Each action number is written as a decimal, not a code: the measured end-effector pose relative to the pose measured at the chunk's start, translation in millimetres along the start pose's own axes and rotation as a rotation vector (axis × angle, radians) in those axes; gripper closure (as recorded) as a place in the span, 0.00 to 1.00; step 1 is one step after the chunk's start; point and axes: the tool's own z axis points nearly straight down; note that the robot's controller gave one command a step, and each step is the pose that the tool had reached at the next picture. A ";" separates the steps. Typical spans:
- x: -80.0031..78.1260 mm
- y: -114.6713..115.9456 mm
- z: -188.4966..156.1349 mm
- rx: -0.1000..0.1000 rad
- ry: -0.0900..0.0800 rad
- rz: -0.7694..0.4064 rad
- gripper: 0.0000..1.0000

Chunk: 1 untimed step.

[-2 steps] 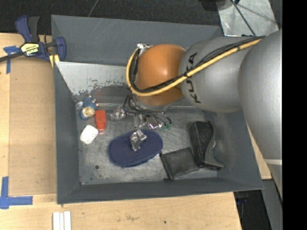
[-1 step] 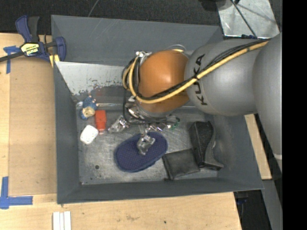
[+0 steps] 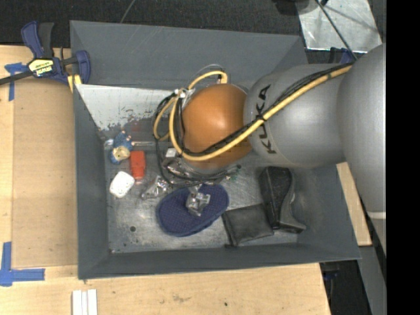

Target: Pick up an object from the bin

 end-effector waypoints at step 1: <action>-1.9 -3.3 -4.4 -0.006 0.002 0.004 0.00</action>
Offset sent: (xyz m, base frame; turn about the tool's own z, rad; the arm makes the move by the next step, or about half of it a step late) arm 0.0000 0.0000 0.0000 0.0001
